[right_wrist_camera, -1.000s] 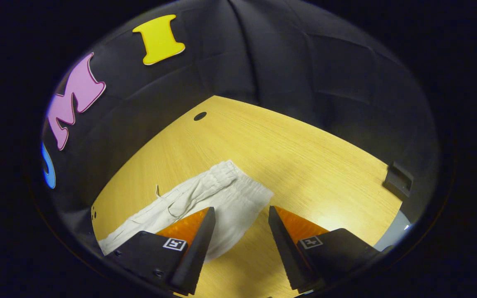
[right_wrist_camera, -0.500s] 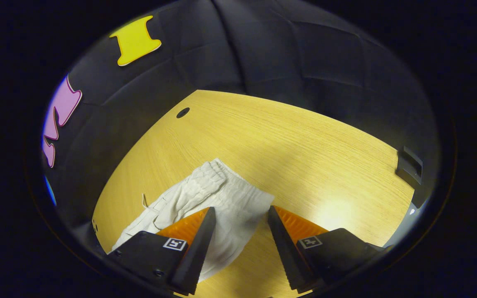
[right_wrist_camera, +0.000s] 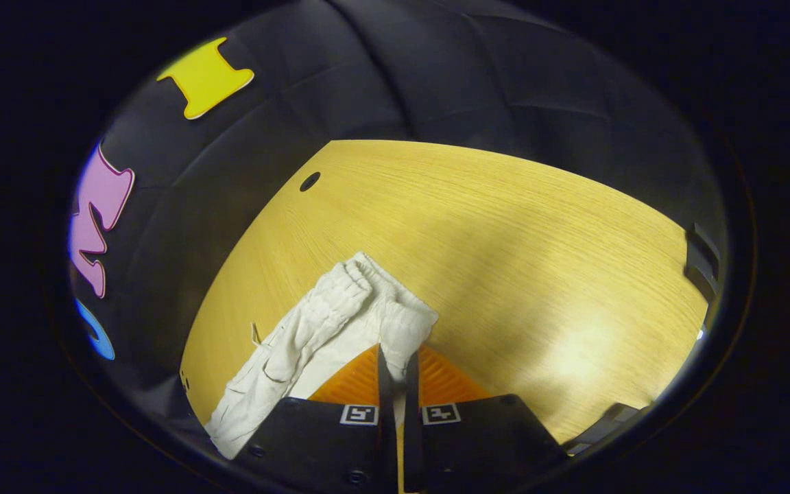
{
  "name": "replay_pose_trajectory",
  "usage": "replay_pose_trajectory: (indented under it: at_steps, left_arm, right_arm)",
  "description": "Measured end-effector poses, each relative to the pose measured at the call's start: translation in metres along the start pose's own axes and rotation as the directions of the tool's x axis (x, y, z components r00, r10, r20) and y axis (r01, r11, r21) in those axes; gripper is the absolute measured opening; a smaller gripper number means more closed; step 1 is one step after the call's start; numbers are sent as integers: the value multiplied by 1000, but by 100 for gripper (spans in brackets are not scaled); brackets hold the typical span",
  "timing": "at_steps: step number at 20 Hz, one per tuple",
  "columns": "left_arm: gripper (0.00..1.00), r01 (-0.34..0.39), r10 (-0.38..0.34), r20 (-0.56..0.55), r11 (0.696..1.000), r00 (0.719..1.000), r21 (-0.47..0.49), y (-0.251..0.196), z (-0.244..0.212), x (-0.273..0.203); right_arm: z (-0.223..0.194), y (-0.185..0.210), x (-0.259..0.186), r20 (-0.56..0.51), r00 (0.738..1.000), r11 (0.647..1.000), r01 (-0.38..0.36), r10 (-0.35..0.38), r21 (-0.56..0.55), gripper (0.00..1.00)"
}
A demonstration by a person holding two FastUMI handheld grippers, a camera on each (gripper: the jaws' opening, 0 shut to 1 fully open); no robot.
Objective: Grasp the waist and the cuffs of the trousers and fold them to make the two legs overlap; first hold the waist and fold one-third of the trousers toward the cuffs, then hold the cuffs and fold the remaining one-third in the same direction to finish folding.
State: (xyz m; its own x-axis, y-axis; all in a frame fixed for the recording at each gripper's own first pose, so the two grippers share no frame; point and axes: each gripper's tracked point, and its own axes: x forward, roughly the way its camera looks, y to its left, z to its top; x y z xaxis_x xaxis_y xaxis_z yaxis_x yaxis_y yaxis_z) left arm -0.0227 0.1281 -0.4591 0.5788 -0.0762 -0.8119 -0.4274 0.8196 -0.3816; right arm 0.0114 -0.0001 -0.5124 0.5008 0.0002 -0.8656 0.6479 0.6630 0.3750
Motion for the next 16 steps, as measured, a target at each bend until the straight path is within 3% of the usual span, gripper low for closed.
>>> replay_pose_trajectory:
  at_steps: [1, 5, 6, 7, 10, 14, 16]
  left_arm:
    - [96, 5, -5, -1, 1000, 1000, -20, 1, 0, 3]
    - [96, 9, -10, -11, 996, 1000, -91, 7, -1, 15]
    - [92, 10, -11, -12, 993, 1000, -115, 8, -1, 19]
    - [96, 19, -19, -1, 991, 1000, -134, 7, 4, 21]
    - [96, 39, -35, 26, 984, 999, -176, 2, 17, 34]
    - [96, 41, -35, 34, 982, 999, -186, -11, 32, 51]
    - [92, -5, 7, 14, 987, 1000, -159, -12, 37, 63]
  right_arm:
    - [5, 4, -6, 25, 1000, 1000, -5, 5, -16, 8]
    - [16, 8, -23, 53, 998, 999, -31, 33, -35, 8]
    - [18, 9, -26, 57, 998, 999, -35, 37, -40, 8]
    - [20, 10, -29, 60, 997, 998, -39, 42, -48, 8]
    - [19, 13, -31, 59, 997, 996, -45, 49, -76, 8]
    - [20, 15, -34, 57, 996, 993, -56, 63, -108, 8]
    - [20, 14, -35, 58, 996, 991, -58, 65, -120, 8]
